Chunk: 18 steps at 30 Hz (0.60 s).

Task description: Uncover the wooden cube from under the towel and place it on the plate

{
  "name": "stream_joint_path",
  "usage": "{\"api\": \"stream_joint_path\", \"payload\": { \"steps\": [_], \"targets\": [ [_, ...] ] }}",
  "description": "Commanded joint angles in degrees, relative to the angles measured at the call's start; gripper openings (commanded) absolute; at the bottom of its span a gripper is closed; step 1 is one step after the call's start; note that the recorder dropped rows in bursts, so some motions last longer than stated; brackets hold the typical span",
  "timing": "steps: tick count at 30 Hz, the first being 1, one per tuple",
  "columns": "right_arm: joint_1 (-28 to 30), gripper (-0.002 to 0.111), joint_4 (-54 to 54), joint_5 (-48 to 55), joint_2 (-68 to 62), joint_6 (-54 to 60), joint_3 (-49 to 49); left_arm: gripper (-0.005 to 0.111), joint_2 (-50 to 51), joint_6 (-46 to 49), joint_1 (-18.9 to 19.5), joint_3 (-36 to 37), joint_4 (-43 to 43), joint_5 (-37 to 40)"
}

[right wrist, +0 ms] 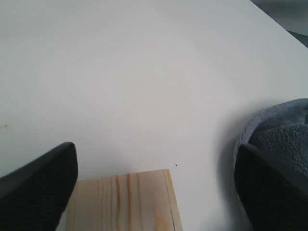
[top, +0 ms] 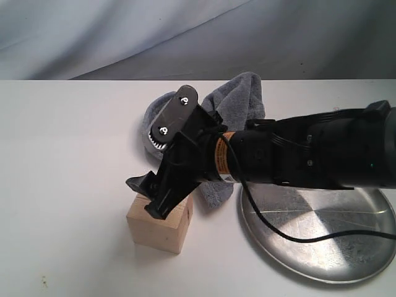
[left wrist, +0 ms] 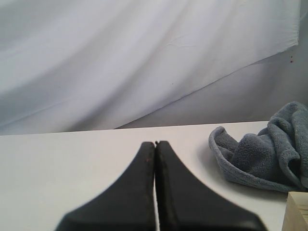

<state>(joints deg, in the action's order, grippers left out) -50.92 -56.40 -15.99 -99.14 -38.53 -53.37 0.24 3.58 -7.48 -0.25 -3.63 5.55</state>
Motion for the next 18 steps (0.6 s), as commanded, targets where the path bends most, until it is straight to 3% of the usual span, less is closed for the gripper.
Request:
{"api": "stream_joint_path", "payload": {
  "steps": [1, 12, 18],
  "targets": [
    [-2.11, 0.081, -0.50, 7.86, -0.28, -4.88, -2.49, 0.000, -0.24, -0.16, 0.12, 0.25, -0.14, -0.62],
    [-8.01, 0.080, 4.11, 21.86, -0.28, -10.18, -2.74, 0.000, -0.24, -0.16, 0.12, 0.25, -0.14, -0.62],
    [-8.01, 0.077, 4.69, 22.10, 0.88, -9.60, -2.74, 0.000, -0.24, -0.16, 0.12, 0.25, -0.14, -0.62]
  ]
}}
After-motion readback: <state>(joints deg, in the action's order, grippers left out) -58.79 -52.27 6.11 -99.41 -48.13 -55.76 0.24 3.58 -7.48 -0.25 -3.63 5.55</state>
